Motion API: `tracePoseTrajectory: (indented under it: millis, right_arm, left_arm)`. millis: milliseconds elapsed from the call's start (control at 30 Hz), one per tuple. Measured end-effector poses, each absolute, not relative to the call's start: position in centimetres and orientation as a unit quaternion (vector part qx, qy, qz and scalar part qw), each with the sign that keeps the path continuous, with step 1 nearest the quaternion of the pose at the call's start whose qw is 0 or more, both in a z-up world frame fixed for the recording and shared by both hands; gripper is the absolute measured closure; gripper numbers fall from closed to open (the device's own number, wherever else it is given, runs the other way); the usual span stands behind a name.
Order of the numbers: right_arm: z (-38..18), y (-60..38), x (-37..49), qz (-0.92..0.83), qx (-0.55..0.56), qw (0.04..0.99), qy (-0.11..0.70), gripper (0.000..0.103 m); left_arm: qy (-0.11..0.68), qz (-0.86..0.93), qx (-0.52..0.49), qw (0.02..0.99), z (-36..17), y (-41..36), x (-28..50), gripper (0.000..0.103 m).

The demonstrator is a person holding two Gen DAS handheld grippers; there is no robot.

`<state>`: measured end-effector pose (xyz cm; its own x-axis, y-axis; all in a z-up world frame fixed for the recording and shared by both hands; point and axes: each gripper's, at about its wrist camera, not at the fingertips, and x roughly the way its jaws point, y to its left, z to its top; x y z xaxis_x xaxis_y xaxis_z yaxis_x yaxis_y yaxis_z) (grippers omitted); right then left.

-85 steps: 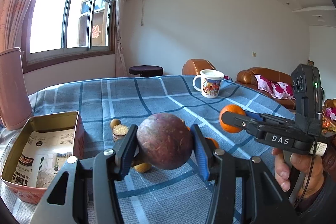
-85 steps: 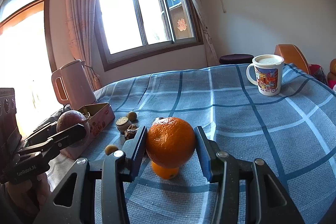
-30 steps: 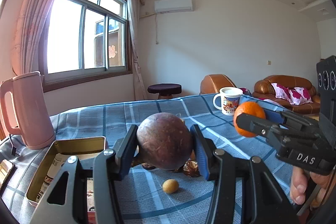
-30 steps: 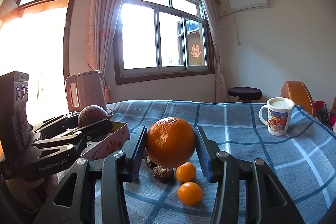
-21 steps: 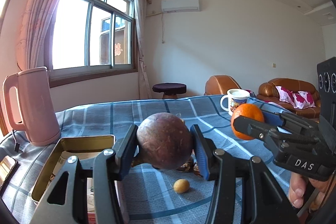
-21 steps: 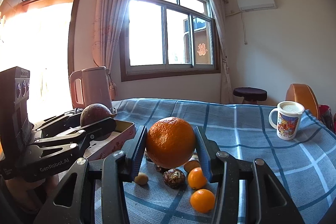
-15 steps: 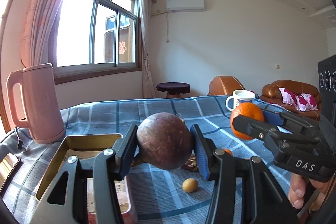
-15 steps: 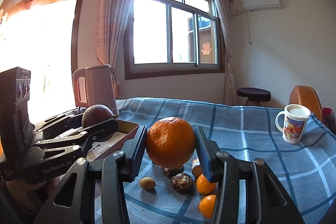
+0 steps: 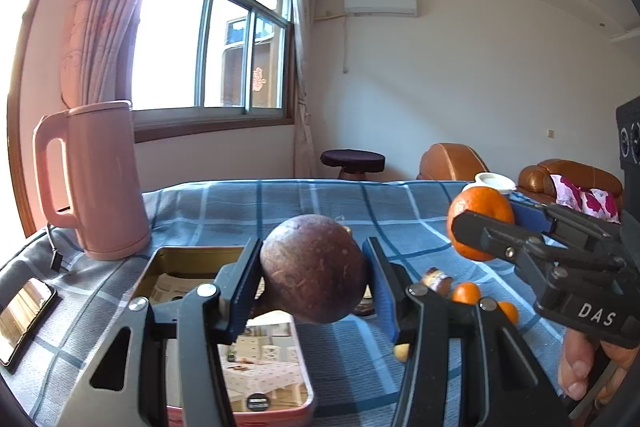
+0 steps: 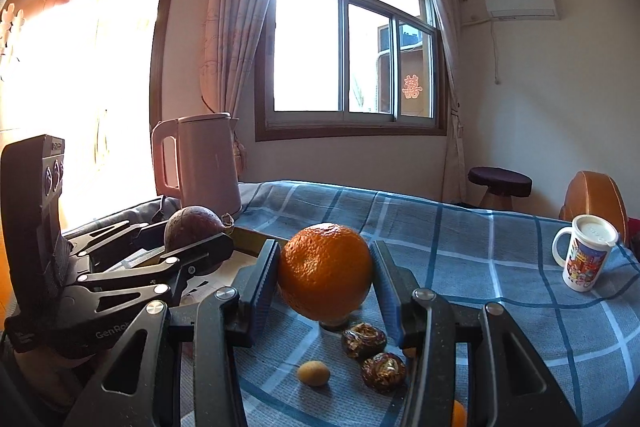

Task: Organize fruits
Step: 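Lower the passion fruit into the tin with the left tool while the right tool drops the orange in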

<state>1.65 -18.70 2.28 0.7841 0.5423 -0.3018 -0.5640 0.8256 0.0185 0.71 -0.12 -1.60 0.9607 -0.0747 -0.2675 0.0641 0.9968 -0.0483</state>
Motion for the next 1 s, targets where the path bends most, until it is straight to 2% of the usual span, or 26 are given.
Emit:
tracePoseTrajectory:
  millis: [467, 1000]
  right_arm:
    - [3.2, -14.1, 2.7, 0.323, -0.058, 0.931, 0.157, 0.055]
    - [1.6, -9.2, 4.4, 0.352, -0.079, 0.915, 0.182, 0.055]
  left_arm:
    - [0.155, 0.015, -0.038, 0.987, -1.8, 4.4, 1.7, 0.051]
    - [0.198, 0.045, -0.049, 0.978, -3.1, 7.9, 3.4, 0.051]
